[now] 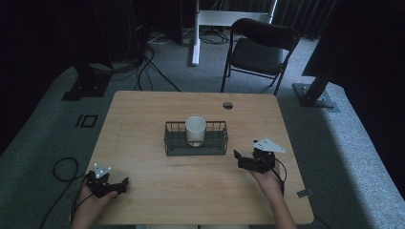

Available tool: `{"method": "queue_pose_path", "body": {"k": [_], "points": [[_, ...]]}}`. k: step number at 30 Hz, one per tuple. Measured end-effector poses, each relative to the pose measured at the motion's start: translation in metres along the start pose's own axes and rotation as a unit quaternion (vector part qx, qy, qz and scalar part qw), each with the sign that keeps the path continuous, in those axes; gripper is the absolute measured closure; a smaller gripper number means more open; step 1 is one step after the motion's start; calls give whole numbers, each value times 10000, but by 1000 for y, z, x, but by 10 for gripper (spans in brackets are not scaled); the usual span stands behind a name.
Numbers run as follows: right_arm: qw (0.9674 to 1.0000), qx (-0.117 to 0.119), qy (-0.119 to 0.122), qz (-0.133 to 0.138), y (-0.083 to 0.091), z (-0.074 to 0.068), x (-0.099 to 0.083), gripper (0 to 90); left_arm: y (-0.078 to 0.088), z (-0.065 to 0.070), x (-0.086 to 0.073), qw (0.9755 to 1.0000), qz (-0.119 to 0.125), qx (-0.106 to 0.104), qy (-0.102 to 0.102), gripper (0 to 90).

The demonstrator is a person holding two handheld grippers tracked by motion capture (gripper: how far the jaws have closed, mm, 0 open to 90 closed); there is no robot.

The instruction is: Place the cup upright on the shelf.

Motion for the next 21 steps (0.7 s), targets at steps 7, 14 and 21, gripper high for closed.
{"method": "queue_pose_path", "body": {"k": [7,14,21], "points": [[9999,-49,-86,-64,2,9,-15,103,0,0,0,10000,1,0,-1,19],[9996,-150,-95,-241,4,20,-33,102,0,0,0,10000,-5,1,-8,19],[9988,-254,-195,-376,8,32,-49,103,0,0,0,10000,-6,1,-10,19]]}}
Point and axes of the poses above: each handheld gripper's, and its own axes: y roughly backward along the jaws, x roughly out of its top, z roughly to its right, the point moved 1 cm from there along -y, roughly forward along the jaws, and after that the axes turned 5 degrees about -x, right-handed, at the moved point
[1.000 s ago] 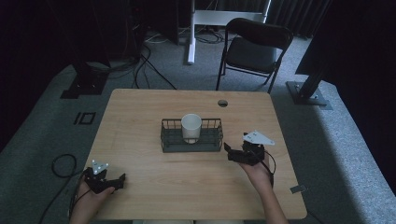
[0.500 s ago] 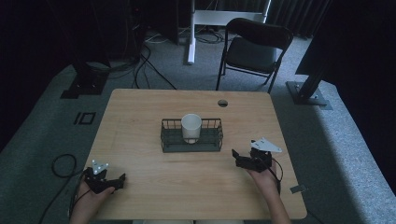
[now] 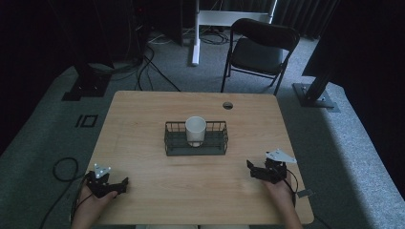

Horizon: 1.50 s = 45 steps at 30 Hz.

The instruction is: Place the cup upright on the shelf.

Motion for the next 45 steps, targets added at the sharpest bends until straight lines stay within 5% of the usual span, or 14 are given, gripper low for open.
{"method": "queue_pose_path", "body": {"k": [22,36,45], "points": [[9987,-268,-117,-411,9,24,-40,103,0,0,0,10000,1,0,1,19],[9994,-218,-93,-264,9,31,-53,103,0,0,0,10000,2,-1,2,19],[9961,-189,73,-859,-5,34,-49,104,0,0,0,10000,1,0,2,19]]}}
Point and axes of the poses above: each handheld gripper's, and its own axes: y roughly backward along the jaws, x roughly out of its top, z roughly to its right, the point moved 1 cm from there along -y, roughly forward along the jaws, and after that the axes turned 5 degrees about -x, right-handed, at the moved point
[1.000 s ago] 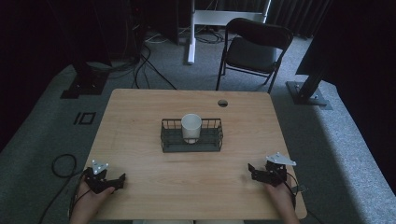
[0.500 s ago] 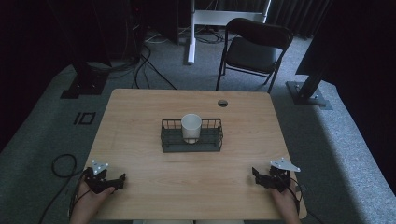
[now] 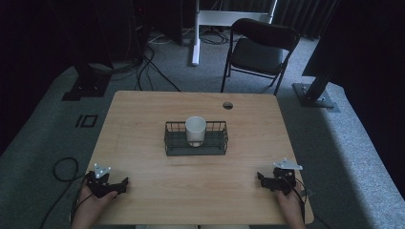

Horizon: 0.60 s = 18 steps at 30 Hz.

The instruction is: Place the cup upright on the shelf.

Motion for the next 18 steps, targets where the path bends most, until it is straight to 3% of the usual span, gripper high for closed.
{"method": "queue_pose_path", "body": {"k": [3,18], "points": [[9999,69,-90,-35,-1,2,1,103,0,0,0,10000,-3,-1,-3,19],[9999,84,-80,-43,-2,2,1,103,0,0,0,10000,-3,0,-3,19]]}}
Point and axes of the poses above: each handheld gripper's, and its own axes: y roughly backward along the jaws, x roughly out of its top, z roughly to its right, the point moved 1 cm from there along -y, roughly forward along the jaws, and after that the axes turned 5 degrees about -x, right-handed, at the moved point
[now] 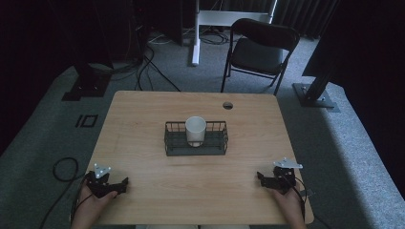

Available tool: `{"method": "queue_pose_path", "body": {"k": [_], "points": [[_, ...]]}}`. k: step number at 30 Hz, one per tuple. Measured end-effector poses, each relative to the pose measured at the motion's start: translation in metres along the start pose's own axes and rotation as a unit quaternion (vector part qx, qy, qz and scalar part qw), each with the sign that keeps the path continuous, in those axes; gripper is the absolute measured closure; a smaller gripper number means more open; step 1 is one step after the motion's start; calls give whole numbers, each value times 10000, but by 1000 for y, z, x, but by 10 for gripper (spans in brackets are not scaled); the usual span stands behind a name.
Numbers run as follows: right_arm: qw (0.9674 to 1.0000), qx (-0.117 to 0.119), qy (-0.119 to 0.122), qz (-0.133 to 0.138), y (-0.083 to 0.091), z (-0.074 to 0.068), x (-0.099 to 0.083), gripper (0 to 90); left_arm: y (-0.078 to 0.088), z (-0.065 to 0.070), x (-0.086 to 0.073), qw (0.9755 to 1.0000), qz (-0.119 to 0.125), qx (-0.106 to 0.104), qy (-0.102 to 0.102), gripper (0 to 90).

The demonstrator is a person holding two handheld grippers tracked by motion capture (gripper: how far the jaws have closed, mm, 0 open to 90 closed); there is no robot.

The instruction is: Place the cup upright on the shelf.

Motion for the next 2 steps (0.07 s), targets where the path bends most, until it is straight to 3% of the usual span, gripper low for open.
{"method": "queue_pose_path", "body": {"k": [2], "points": [[10000,0,0,0,0,0,0,103,0,0,0,10000,0,0,1,19]]}}
Point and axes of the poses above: each handheld gripper's, and its own axes: y roughly backward along the jaws, x roughly out of its top, z roughly to its right, the point moved 1 cm from there along -y, roughly forward along the jaws, and after that the axes turned 5 degrees about -x, right-handed, at the moved point
